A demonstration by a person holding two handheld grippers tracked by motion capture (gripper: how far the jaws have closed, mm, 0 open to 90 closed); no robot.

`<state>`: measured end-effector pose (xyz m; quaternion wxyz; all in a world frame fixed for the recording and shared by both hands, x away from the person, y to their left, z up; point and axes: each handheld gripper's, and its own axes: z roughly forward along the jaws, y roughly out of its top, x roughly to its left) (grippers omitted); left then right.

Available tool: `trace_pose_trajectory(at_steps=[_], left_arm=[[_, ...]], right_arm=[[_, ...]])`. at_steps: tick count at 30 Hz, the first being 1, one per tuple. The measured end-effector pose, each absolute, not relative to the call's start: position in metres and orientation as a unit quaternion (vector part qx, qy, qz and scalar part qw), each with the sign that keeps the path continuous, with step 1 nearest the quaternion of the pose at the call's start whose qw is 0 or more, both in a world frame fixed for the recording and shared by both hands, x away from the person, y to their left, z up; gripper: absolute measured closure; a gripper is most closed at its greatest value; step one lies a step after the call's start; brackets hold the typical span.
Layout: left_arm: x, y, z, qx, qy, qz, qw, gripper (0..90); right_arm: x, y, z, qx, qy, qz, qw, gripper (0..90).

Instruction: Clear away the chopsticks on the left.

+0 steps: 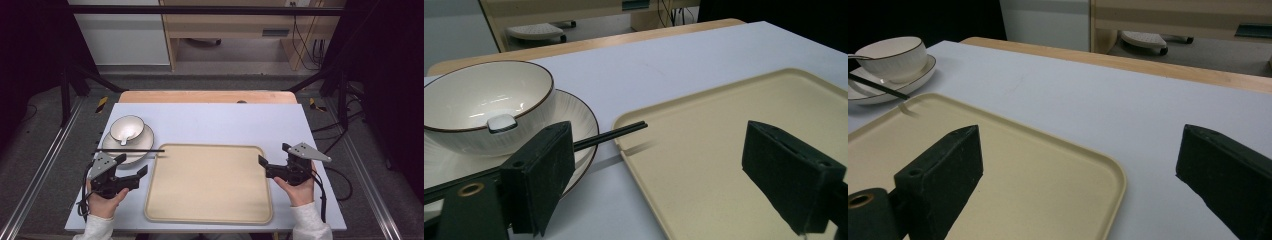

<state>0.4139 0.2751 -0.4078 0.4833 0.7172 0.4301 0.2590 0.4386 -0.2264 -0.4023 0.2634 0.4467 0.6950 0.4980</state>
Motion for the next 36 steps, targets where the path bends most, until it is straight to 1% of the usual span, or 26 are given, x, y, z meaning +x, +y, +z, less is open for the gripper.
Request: trace_pose_trajectory(at_steps=[9, 14, 20, 23, 36], left_arm=[[0.417, 0.289, -0.409, 0.725, 0.43, 0.253, 0.475, 13.3], [0.422, 0.302, -0.413, 0.739, 0.427, 0.251, 0.456, 13.3], [0.427, 0.312, -0.418, 0.742, 0.434, 0.248, 0.447, 13.5], [0.431, 0.318, -0.421, 0.746, 0.443, 0.25, 0.429, 14.0], [0.469, 0.34, -0.424, 0.758, 0.448, 0.261, 0.396, 16.6]], right_arm=[[0.437, -0.224, -0.401, 0.446, 0.697, 0.496, 0.264, 5.0], [0.436, -0.221, -0.399, 0.442, 0.701, 0.494, 0.263, 5.1], [0.436, -0.219, -0.398, 0.443, 0.702, 0.492, 0.262, 5.1], [0.436, -0.218, -0.397, 0.442, 0.702, 0.493, 0.261, 5.2], [0.437, -0.212, -0.397, 0.439, 0.708, 0.489, 0.258, 5.9]])
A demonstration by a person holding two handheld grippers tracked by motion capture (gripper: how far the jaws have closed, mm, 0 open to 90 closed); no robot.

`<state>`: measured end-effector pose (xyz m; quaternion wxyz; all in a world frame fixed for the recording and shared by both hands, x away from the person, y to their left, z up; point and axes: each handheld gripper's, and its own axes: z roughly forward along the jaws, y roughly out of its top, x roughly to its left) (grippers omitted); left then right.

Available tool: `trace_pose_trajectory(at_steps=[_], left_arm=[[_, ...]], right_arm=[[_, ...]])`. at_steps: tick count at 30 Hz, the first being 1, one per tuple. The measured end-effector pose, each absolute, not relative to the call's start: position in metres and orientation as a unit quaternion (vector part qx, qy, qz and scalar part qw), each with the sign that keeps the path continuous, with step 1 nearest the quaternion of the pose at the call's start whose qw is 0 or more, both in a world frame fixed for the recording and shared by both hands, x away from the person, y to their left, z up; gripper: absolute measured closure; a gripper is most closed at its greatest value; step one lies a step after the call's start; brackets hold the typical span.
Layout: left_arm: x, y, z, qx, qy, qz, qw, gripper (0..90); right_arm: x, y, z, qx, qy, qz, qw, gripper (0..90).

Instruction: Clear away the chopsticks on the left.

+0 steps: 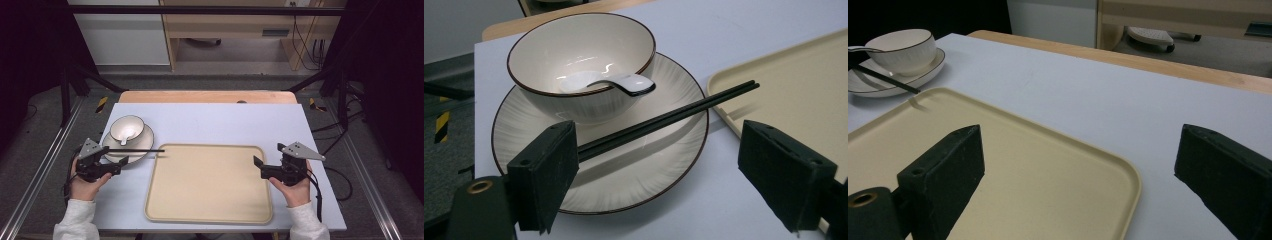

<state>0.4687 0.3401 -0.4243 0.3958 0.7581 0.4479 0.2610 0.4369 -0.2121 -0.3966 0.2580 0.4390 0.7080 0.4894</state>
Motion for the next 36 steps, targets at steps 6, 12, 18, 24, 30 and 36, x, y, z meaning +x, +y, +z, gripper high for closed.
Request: trace_pose_trajectory(at_steps=[6, 12, 18, 24, 30, 36], left_arm=[[0.483, 0.347, -0.428, 0.764, 0.451, 0.267, 0.376, 19.1], [0.496, 0.349, -0.439, 0.769, 0.457, 0.259, 0.366, 23.5], [0.502, 0.346, -0.446, 0.773, 0.451, 0.264, 0.359, 31.6], [0.504, 0.344, -0.452, 0.782, 0.45, 0.264, 0.341, 38.7], [0.502, 0.341, -0.454, 0.786, 0.45, 0.267, 0.329, 44.5], [0.501, 0.341, -0.454, 0.79, 0.449, 0.267, 0.321, 52.3]], right_arm=[[0.437, -0.211, -0.397, 0.437, 0.711, 0.488, 0.257, 6.2], [0.437, -0.211, -0.397, 0.437, 0.711, 0.488, 0.255, 6.5], [0.438, -0.21, -0.398, 0.436, 0.714, 0.485, 0.256, 6.5], [0.438, -0.21, -0.398, 0.436, 0.714, 0.485, 0.254, 6.5], [0.438, -0.209, -0.398, 0.435, 0.715, 0.484, 0.254, 6.6], [0.438, -0.21, -0.398, 0.436, 0.715, 0.485, 0.253, 6.6]])
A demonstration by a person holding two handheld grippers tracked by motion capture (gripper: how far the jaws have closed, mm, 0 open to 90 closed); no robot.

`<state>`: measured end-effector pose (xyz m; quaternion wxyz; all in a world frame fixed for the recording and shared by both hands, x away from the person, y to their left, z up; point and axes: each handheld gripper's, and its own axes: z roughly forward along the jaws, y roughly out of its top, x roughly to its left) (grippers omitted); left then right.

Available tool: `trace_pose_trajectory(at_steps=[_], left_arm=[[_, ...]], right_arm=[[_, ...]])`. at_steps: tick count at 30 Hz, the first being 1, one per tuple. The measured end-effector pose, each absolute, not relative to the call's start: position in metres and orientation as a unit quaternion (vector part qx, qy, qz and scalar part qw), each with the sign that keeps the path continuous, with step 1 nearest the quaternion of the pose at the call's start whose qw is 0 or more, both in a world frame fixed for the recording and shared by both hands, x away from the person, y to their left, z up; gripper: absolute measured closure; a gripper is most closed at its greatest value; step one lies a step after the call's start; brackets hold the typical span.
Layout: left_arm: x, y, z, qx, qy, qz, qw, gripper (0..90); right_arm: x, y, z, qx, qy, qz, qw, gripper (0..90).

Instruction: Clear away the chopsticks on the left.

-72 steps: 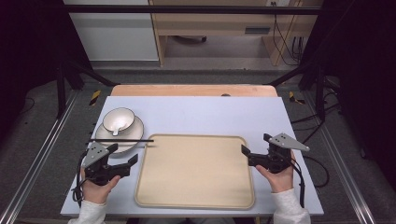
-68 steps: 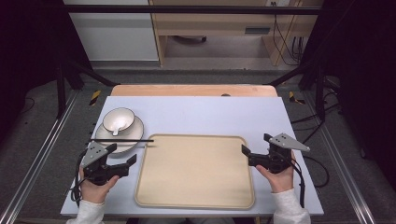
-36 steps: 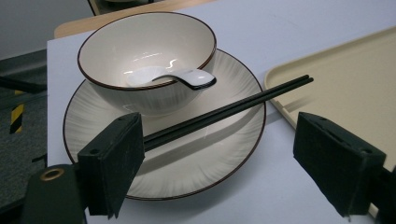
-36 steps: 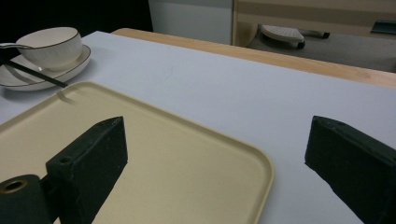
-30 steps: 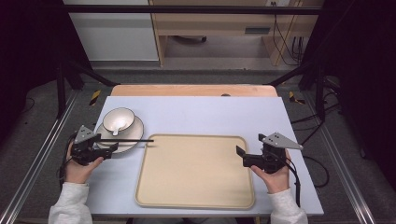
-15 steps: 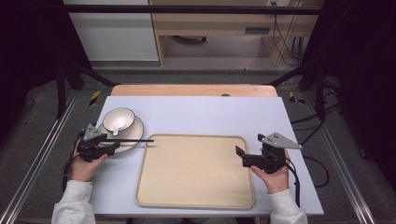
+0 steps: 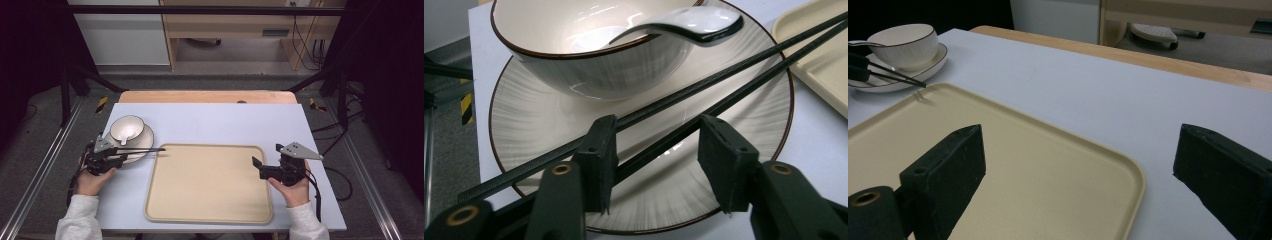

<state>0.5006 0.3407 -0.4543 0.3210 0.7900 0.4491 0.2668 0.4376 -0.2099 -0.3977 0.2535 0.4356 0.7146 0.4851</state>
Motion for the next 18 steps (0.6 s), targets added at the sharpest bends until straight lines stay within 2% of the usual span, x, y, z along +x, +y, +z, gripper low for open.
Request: trace_pose_trajectory(at_steps=[6, 18], left_arm=[[0.4972, 0.3385, -0.4533, 0.796, 0.443, 0.26, 0.321, 62.0], [0.4914, 0.3328, -0.4513, 0.808, 0.43, 0.249, 0.316, 70.9]], right_arm=[[0.4372, -0.2106, -0.3971, 0.436, 0.714, 0.486, 0.253, 6.5], [0.4369, -0.2108, -0.397, 0.436, 0.715, 0.485, 0.252, 6.4]])
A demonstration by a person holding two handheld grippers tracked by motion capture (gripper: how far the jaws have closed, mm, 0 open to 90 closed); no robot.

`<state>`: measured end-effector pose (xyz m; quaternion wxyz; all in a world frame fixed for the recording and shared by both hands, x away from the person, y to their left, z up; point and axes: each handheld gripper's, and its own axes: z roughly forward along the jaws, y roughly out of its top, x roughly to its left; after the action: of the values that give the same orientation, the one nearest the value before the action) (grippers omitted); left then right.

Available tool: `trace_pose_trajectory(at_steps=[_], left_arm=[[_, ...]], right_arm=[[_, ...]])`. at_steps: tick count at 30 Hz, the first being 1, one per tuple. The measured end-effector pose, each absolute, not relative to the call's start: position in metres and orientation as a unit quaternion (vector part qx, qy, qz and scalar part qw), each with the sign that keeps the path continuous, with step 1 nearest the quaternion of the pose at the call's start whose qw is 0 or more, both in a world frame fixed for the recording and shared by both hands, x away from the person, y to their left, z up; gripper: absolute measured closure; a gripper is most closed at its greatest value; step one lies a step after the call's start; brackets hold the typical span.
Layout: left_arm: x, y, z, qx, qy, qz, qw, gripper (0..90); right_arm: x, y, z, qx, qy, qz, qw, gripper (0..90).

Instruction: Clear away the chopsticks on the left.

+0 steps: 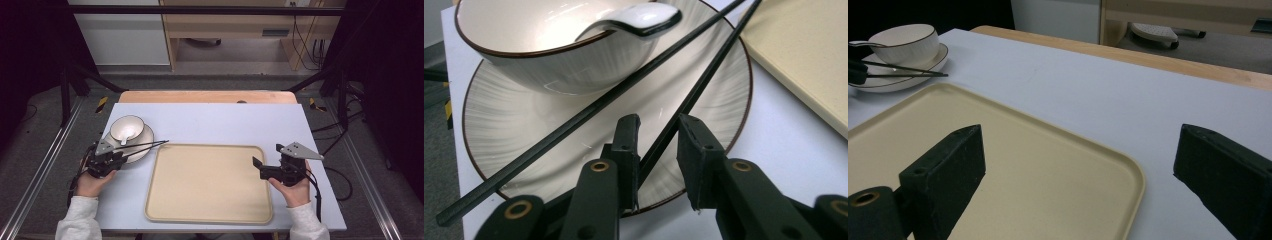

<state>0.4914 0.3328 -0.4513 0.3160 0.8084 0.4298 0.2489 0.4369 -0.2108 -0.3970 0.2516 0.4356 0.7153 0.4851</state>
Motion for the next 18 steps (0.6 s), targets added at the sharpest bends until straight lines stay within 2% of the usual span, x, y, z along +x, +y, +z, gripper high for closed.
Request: trace_pose_trajectory(at_steps=[13, 16, 18], left_arm=[[0.4866, 0.328, -0.4496, 0.816, 0.422, 0.241, 0.313, 81.8], [0.4866, 0.3274, -0.4495, 0.814, 0.425, 0.239, 0.316, 82.6], [0.4876, 0.3273, -0.4489, 0.813, 0.426, 0.236, 0.318, 80.0]], right_arm=[[0.4369, -0.2098, -0.3975, 0.434, 0.718, 0.484, 0.25, 6.2], [0.4368, -0.2098, -0.3975, 0.433, 0.718, 0.484, 0.249, 6.2], [0.4368, -0.2097, -0.3973, 0.434, 0.718, 0.484, 0.249, 6.2]])
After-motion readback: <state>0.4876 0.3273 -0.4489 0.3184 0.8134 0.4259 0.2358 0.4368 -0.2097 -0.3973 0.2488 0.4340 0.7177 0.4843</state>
